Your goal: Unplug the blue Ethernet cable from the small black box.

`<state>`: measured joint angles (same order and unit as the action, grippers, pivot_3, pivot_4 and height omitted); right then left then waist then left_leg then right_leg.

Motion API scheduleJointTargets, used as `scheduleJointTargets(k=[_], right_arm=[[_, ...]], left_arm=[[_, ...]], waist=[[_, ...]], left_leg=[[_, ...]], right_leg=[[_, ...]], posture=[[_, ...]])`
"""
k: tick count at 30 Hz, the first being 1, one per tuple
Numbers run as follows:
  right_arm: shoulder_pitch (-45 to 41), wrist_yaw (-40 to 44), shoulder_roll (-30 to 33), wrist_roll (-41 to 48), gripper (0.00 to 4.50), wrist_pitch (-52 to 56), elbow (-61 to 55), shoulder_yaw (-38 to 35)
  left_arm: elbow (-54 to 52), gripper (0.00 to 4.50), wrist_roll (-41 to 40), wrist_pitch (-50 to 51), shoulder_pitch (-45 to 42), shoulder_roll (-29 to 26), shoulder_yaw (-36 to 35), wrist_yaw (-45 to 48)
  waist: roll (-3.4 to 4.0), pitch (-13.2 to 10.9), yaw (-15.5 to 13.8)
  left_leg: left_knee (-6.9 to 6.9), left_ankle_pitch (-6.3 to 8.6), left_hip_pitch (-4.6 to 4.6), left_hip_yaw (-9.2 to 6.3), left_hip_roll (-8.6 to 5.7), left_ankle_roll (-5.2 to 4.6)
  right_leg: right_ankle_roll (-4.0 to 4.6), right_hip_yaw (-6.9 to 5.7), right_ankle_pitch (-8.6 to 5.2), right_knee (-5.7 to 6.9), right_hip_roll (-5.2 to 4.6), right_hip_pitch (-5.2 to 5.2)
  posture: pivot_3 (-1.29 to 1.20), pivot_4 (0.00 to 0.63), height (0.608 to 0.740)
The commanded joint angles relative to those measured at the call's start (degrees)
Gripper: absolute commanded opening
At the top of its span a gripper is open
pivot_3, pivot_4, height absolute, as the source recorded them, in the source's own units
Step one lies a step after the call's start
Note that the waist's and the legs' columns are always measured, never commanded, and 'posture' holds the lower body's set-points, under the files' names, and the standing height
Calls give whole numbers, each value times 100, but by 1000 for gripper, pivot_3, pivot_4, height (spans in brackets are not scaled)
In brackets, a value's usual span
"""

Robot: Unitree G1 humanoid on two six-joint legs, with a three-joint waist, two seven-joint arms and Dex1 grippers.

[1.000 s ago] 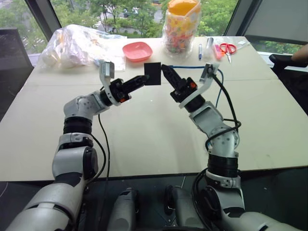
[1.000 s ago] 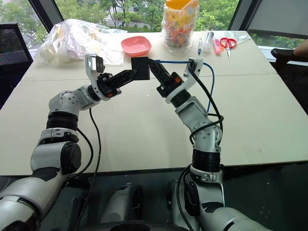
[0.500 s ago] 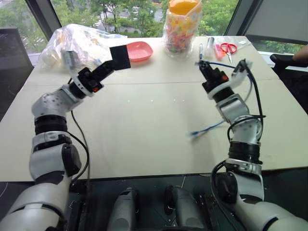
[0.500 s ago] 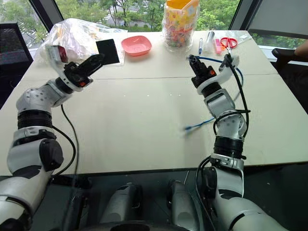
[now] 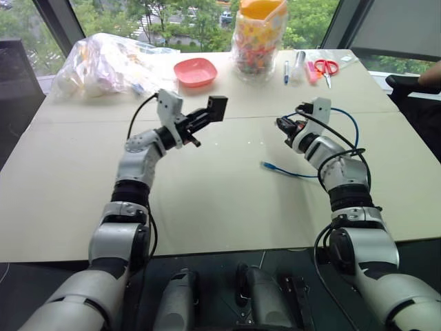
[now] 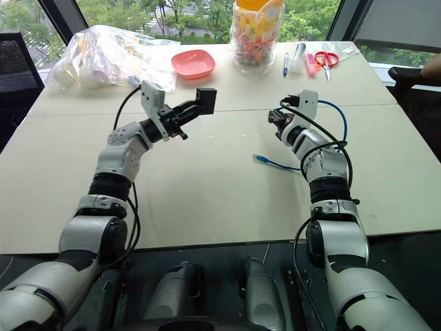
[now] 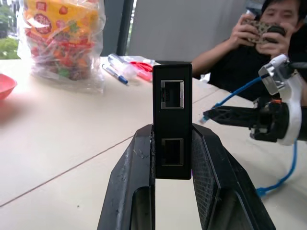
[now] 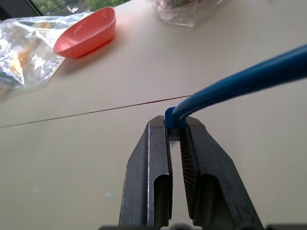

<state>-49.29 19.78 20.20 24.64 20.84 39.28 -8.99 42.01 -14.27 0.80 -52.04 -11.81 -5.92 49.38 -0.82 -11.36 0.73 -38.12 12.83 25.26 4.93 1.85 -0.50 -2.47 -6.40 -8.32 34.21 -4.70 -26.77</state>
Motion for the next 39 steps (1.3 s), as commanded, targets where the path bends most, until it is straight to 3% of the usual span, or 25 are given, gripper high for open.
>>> scheduleJointTargets(k=[1, 6, 7, 12, 19, 21, 26, 27, 30, 39], right_arm=[[-127, 143, 85, -256, 1659, -416, 149, -83], [369, 630, 235, -642, 4241, 15, -606, 407], [561, 804, 310, -743, 4385, 161, -934, 610], [1629, 1156, 594, -547, 4385, 1080, -3063, 864], [2156, 821, 467, -372, 4385, 1517, -4230, 480], [2218, 766, 420, -330, 4500, 1553, -4410, 407], [2318, 788, 427, -241, 4500, 1576, -4704, 334], [2357, 831, 459, -224, 4500, 1571, -4762, 327], [2539, 1006, 577, -138, 4500, 1584, -4988, 286], [3244, 1756, 1061, 543, 4500, 1941, -5793, 101]], left_arm=[[202, 457, 191, -529, -29, 146, 129, -184], [796, 457, 325, -930, -224, 338, 169, -361], [904, 457, 343, -1003, -256, 368, 176, -397], [1619, 457, 531, -1506, -433, 549, 187, -789], [2341, 457, 856, -2040, -516, 676, 280, -1128], [2430, 1489, 894, -2070, -481, 700, 288, -1080], [2360, 3519, 871, -1991, -376, 569, 234, -942], [2209, 3937, 847, -1886, -319, 506, 253, -807], [1370, 3937, 645, -1408, 20, 296, 291, -259], [-3444, 3937, -292, 1959, 2293, -1263, 411, 596]], waist=[[0, 0, 0], [0, 0, 1], [0, 0, -3], [0, 0, -24], [-1, 1, -19], [-1, 1, -23], [-1, 1, -24], [-1, 1, -21], [-1, 1, -12], [1, 2, -11]], left_leg=[[-1, 0, 0, 0, 0, 0], [-5, 0, 0, -2, 3, 0], [-5, 0, 0, -2, 3, 0], [-6, 1, 5, -20, 4, -1], [-13, 2, 1, -24, 10, 0], [-13, 2, 2, -28, 11, 0], [-12, 2, 4, -26, 9, 0], [-12, 2, 4, -27, 9, -1], [-11, 2, 3, -27, 12, -1], [-10, 2, -1, -27, 22, 0]], right_leg=[[-3, 0, -1, 0, 0, 0], [-19, -1, -11, 3, 0, 0], [-19, -1, -11, 2, 0, 0], [-20, -3, -12, 1, -4, -1], [-19, -6, -10, 1, -7, 1], [-19, -9, -10, 1, -5, 1], [-19, -10, -10, -1, -5, 0], [-19, -10, -10, -1, -5, 0], [-18, -10, -10, 0, -5, 0], [-15, -7, -12, 1, -3, 1]], posture=[[0, 150, 740], [0, 150, 740], [0, 150, 740], [0, 150, 740], [0, 150, 740], [0, 150, 740], [0, 150, 740], [0, 150, 740], [0, 150, 740], [0, 150, 740]])
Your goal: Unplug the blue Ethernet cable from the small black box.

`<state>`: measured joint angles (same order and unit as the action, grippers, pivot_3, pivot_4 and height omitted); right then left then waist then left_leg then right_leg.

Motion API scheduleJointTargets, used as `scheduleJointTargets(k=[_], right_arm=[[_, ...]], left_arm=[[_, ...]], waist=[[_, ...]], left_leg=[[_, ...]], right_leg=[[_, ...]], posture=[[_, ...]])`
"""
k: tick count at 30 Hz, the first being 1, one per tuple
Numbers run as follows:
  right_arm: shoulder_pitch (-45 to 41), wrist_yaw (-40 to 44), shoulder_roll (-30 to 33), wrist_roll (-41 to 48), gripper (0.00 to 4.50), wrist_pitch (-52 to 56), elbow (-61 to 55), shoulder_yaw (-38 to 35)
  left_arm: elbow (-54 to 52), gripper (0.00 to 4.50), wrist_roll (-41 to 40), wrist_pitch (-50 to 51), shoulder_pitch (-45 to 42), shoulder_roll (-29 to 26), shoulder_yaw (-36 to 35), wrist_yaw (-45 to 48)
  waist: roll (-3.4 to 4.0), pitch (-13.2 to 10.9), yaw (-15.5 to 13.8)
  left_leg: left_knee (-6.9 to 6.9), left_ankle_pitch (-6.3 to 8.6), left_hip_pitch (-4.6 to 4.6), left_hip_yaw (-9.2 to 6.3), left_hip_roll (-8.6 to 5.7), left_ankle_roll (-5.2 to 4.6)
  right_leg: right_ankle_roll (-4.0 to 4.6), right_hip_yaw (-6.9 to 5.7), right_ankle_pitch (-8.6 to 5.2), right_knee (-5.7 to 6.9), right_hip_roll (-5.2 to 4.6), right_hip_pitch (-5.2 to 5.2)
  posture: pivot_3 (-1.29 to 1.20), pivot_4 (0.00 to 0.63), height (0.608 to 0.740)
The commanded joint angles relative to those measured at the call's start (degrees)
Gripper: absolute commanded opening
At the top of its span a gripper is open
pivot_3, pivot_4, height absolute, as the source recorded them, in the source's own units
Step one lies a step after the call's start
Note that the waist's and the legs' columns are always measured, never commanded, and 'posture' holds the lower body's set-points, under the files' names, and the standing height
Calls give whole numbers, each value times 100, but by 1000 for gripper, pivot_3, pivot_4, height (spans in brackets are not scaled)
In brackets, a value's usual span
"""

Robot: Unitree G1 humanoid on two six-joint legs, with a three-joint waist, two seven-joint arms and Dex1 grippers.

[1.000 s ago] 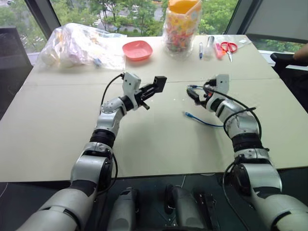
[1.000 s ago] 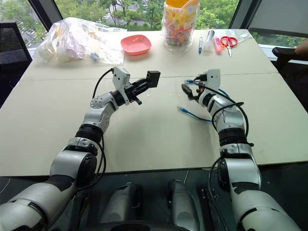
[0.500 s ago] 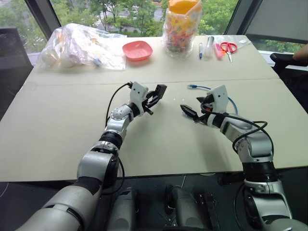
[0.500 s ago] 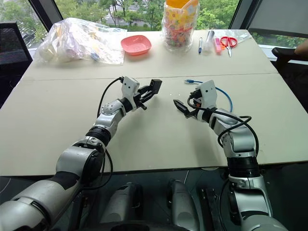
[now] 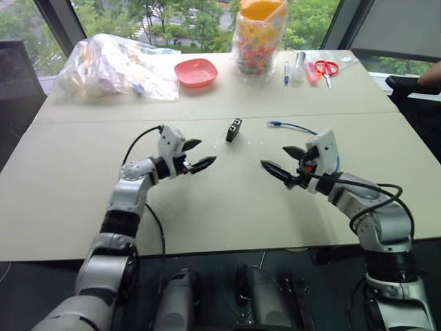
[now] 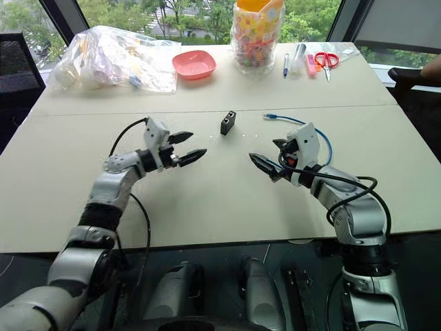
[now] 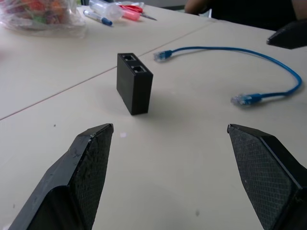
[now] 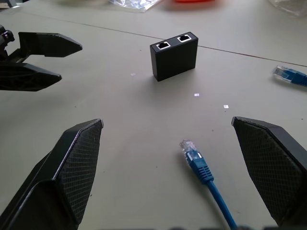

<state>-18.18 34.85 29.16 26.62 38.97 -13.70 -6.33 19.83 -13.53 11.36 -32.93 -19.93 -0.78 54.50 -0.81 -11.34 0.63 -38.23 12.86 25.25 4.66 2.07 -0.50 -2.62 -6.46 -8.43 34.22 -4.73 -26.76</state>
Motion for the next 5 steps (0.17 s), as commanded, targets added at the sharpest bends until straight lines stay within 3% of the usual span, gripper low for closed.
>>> scheduleJointTargets(k=[1, 5], right_arm=[[186, 296, 208, 412, 4500, 177, -576, -163], [413, 460, 356, 627, 4500, 353, -924, -66]], left_arm=[[-1515, 3937, -477, 1195, 531, -597, -160, 57], [-2439, 3937, -944, 2070, 1003, -978, -483, -182]], waist=[[1, 0, -2], [1, 0, -33]], left_leg=[[-1, 0, -1, -1, 1, 1], [-3, 2, -5, -6, 0, 3]], right_leg=[[6, 0, -4, 0, 0, 0], [22, -1, -14, -6, -1, 8]], posture=[[0, 150, 740], [0, 150, 740]])
